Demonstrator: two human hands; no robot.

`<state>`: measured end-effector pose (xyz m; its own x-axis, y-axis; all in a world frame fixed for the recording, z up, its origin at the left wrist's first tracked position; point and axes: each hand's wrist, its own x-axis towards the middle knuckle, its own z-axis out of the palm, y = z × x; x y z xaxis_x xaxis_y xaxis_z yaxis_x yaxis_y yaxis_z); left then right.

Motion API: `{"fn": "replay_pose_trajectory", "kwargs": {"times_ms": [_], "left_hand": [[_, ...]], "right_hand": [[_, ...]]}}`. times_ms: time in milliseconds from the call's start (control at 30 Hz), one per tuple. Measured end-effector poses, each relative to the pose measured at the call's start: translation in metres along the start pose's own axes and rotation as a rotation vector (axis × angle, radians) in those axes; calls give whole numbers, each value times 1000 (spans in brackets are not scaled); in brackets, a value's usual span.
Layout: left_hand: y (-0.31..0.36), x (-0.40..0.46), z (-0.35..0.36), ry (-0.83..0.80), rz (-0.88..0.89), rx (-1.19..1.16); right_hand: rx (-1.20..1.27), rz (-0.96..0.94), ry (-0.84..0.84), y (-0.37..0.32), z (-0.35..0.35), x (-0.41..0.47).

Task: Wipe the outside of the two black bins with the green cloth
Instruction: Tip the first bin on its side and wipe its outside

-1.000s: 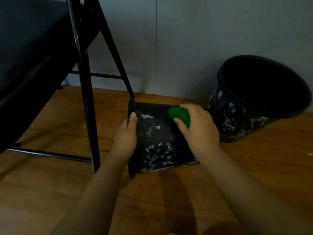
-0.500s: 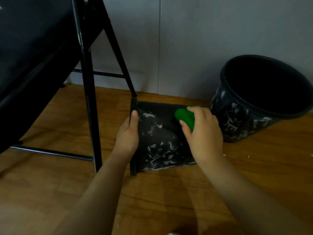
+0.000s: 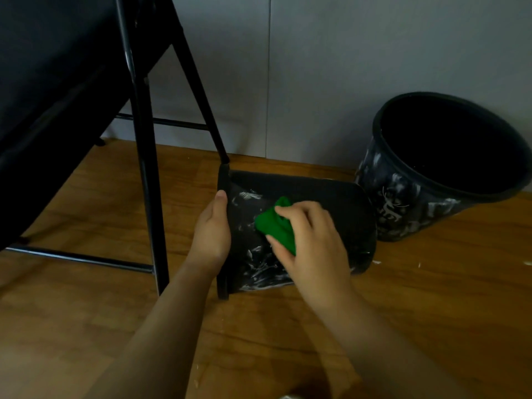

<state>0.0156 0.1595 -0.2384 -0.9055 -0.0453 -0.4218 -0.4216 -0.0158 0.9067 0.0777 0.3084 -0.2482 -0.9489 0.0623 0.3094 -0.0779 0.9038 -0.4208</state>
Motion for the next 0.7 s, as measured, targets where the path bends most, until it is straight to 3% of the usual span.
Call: {"fn": "replay_pose_trajectory", "kwargs": {"times_ms": [67, 200, 400, 567, 700], "left_hand": [[0, 0, 0, -8, -10, -7], [-2, 3, -3, -31, 2, 27], [-5, 2, -7, -59, 35, -81], [-8, 0, -8, -64, 45, -61], [-8, 1, -6, -60, 49, -77]], "right_hand": [[1, 13, 15, 7, -1, 6], [3, 241, 134, 23, -7, 15], [-4, -67, -30, -2, 0, 6], [0, 183, 100, 17, -7, 26], [43, 0, -30, -7, -4, 18]]}}
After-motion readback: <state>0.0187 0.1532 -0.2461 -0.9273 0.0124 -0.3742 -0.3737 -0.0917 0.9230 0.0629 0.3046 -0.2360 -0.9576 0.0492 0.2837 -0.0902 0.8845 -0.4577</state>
